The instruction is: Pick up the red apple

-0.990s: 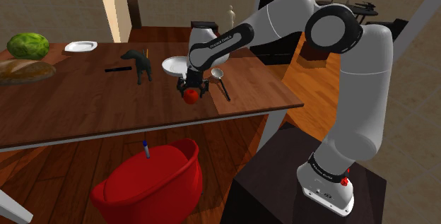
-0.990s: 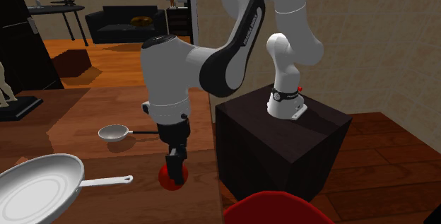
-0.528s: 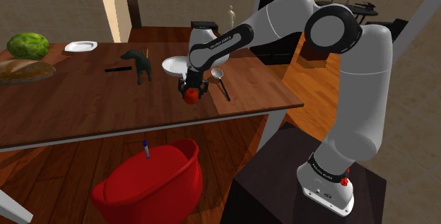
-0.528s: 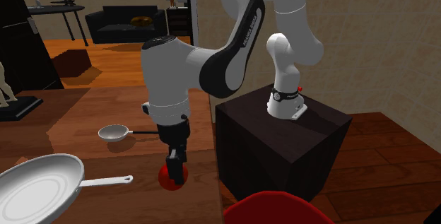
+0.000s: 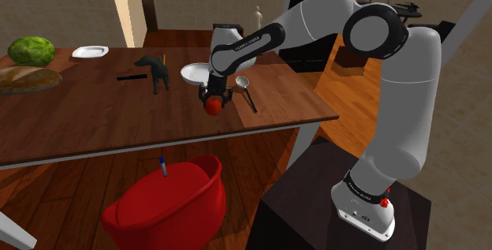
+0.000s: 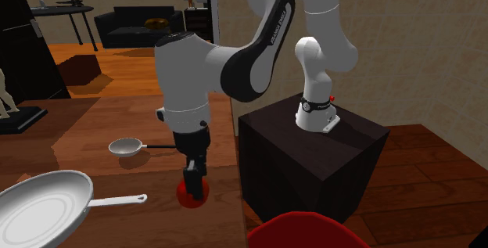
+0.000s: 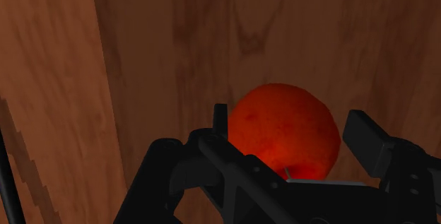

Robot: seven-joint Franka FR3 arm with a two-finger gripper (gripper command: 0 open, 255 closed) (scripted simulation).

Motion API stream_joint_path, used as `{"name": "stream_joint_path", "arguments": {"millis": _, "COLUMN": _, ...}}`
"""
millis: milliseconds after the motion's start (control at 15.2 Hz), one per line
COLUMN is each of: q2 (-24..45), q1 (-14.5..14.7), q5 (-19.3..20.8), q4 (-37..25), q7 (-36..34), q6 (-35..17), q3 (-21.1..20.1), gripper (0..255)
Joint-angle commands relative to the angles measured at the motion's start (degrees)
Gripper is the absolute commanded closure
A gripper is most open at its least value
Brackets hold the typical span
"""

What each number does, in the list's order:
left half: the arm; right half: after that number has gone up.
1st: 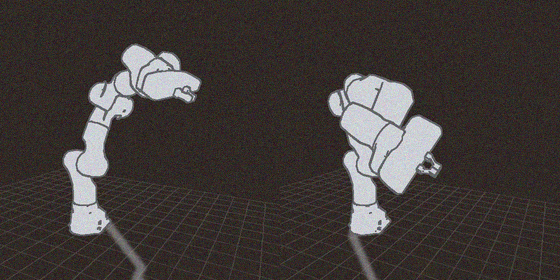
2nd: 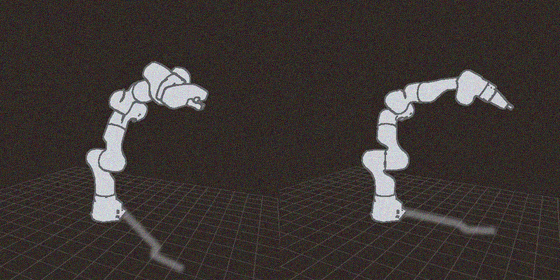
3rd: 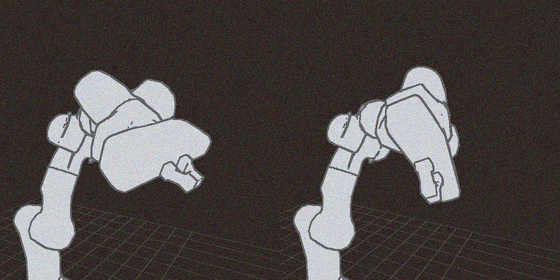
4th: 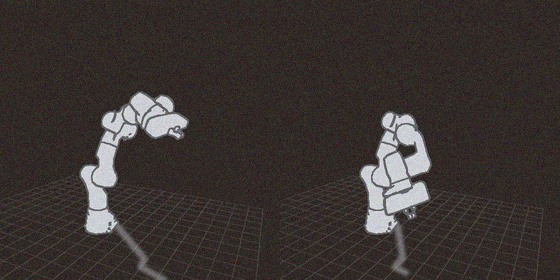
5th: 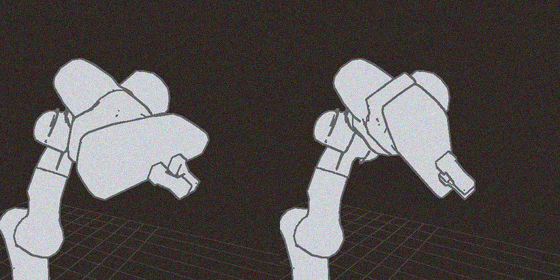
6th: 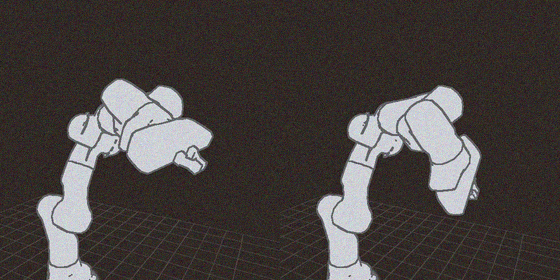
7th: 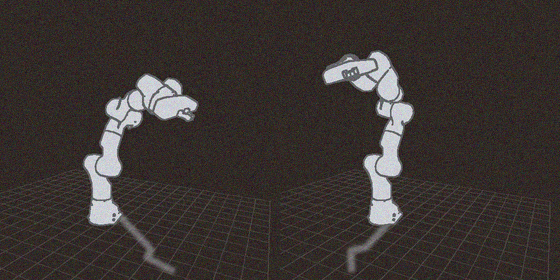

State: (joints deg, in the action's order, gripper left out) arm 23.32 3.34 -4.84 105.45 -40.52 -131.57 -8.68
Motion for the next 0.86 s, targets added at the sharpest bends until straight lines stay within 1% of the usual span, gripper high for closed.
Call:
{"name": "stream_joint_path", "arguments": {"millis": 0, "q2": -0.7, "q1": 0.0, "q5": 0.0, "q4": -0.5, "q7": -0.1, "q6": 1.3, "q3": 0.0, "gripper": 255}}
{"name": "stream_joint_path", "arguments": {"millis": 660, "q2": -4.3, "q1": -0.2, "q5": -0.2, "q4": -3.4, "q7": -0.6, "q6": 7.7, "q3": -0.1, "gripper": 255}}
{"name": "stream_joint_path", "arguments": {"millis": 792, "q2": -4.4, "q1": -0.2, "q5": -0.2, "q4": -3.5, "q7": -0.6, "q6": 7.8, "q3": -0.1, "gripper": 255}}
